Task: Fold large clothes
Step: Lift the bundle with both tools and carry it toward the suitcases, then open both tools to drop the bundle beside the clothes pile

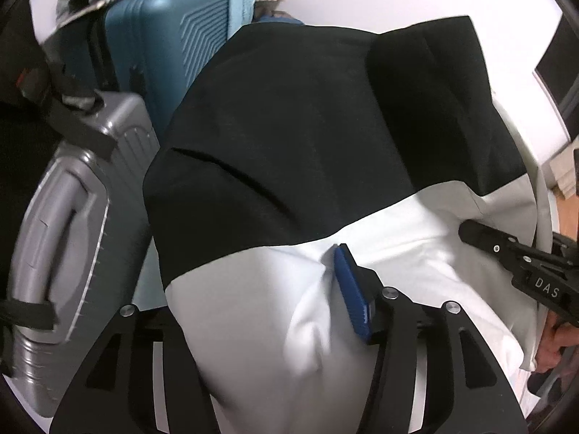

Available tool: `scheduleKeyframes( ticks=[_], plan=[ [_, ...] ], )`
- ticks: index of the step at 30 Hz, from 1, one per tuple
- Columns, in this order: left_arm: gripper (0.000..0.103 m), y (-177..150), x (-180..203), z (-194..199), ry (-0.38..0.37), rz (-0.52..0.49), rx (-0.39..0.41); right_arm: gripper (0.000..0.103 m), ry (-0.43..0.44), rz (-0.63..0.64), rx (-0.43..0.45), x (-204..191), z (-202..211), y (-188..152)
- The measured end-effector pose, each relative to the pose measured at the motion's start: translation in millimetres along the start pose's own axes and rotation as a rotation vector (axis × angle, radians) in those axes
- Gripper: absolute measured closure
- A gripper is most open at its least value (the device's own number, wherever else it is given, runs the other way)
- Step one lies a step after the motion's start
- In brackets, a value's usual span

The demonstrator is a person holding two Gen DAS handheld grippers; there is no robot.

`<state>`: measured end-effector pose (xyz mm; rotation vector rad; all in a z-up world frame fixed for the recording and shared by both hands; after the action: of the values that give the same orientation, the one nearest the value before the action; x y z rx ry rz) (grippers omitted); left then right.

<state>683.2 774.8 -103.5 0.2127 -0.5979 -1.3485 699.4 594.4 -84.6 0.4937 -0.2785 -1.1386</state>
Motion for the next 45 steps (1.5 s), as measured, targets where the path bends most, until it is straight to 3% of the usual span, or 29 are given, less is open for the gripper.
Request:
scheduleKeyframes(
  ticks=[4, 8, 11, 15, 19, 26, 37, 45],
  plan=[
    [0.048, -2, -2, 3, -0.002, 0.014, 0.012, 0.075, -0.027, 0.04, 0.04, -4, 4, 0],
    [0.045, -3, 0, 17, 0.022, 0.034, 0.024, 0.061, -0.048, 0.045, 0.072, -2, 14, -2],
    [0.022, -9, 6, 35, 0.105, 0.036, 0.063, 0.045, -0.08, 0.058, 0.107, -1, 22, -3],
    [0.006, -20, 18, 68, 0.203, 0.016, 0.173, 0.029, -0.107, 0.066, 0.151, 4, 34, -7],
    [0.006, -22, 40, 105, 0.294, -0.039, 0.298, 0.019, -0.091, 0.057, 0.169, 9, 47, -11],
    [0.006, -35, 57, 107, 0.34, -0.041, 0.271, 0.016, -0.114, 0.048, 0.211, 16, 83, -24],
    [0.006, -102, 98, 145, 0.453, -0.013, 0.261, 0.013, -0.11, 0.04, 0.256, 48, 147, -69],
    [0.006, -193, 140, 191, 0.508, 0.093, 0.236, 0.012, -0.071, 0.095, 0.265, 61, 200, -147]
  ],
)
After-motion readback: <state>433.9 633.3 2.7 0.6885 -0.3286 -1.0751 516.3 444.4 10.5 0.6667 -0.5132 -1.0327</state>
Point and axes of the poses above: each gripper's, at about its wrist camera, not at the fingertips, and z roughly against the way its jaws point, x to its right, y to its top, the point moved 4 cm from there along -z, roughly the way its jaws point, and after that the axes turned 8 degrees about -y, right-handed, at the moved point
